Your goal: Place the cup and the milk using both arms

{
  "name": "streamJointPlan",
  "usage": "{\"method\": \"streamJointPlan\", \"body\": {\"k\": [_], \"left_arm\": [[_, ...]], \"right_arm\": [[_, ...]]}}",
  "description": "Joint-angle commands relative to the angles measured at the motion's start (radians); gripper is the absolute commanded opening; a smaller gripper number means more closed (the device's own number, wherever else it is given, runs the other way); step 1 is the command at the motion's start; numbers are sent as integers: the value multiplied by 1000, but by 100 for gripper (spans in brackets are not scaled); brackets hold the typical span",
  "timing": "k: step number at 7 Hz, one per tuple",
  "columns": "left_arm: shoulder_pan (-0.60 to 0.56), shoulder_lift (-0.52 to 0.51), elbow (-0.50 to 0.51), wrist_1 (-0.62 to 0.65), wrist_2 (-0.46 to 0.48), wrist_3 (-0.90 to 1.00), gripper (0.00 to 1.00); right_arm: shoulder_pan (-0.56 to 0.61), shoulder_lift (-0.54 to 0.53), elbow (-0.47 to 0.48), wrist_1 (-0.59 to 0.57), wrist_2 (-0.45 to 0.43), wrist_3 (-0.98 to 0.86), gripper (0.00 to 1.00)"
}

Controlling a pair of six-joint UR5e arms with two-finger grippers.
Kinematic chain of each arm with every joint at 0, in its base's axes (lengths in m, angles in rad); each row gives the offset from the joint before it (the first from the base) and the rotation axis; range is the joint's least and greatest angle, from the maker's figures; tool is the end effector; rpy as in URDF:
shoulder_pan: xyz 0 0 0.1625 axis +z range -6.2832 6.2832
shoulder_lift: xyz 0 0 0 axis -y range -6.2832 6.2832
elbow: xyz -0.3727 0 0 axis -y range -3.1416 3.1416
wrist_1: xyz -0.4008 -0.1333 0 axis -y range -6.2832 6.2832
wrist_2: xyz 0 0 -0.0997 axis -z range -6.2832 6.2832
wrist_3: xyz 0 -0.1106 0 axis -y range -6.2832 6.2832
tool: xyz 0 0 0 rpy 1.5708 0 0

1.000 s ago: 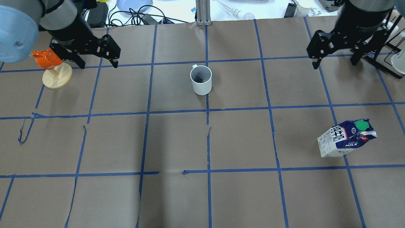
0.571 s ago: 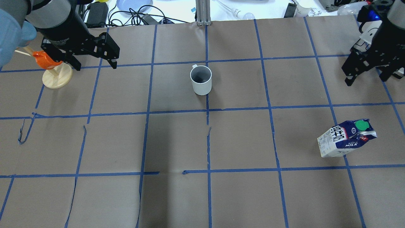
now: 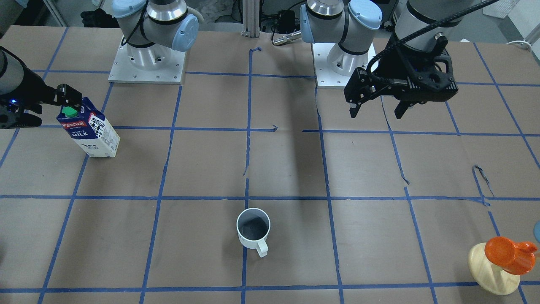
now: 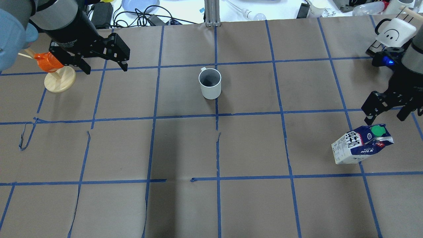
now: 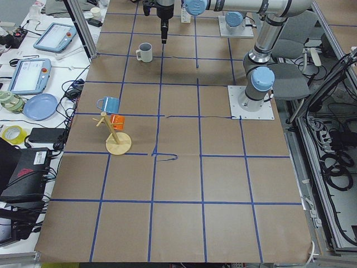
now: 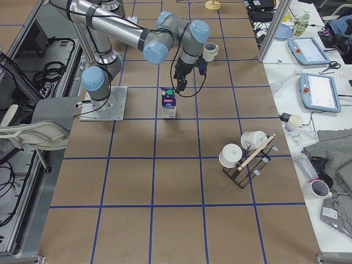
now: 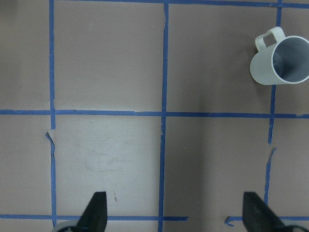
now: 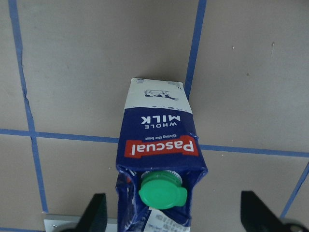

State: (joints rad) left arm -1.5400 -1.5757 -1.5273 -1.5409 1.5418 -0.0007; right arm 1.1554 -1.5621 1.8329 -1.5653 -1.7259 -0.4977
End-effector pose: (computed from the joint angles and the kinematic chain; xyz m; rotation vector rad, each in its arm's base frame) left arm -0.1208 -0.5133 0.4472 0.0475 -3.1114 0.1073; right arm -0.0775 -0.4637 0.2956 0.1603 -3.0819 -0.4908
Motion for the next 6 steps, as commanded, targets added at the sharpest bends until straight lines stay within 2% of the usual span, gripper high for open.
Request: {"method": "streamJointPlan", "body": {"k": [1, 2, 3, 4, 5, 6], "left_arm": [[4, -1, 13, 2, 4, 2, 100], [3, 0, 3, 2, 6, 2, 100], [1, -1, 3, 4, 3, -1, 100], [1, -1, 9, 4, 4, -1, 100], [1, -1, 7, 5, 4, -1, 100], [1, 0, 4, 5, 4, -1, 100]], "right_arm": [[-14, 0, 74, -42, -3, -9, 95], [-14, -3, 95, -44, -1, -5, 95], [-14, -1, 101, -47, -1, -8, 88], [-14, -3, 103, -59, -7, -9, 68], [-14, -3, 101, -59, -9, -5, 41], [-14, -4, 98, -59, -9, -2, 23]]}}
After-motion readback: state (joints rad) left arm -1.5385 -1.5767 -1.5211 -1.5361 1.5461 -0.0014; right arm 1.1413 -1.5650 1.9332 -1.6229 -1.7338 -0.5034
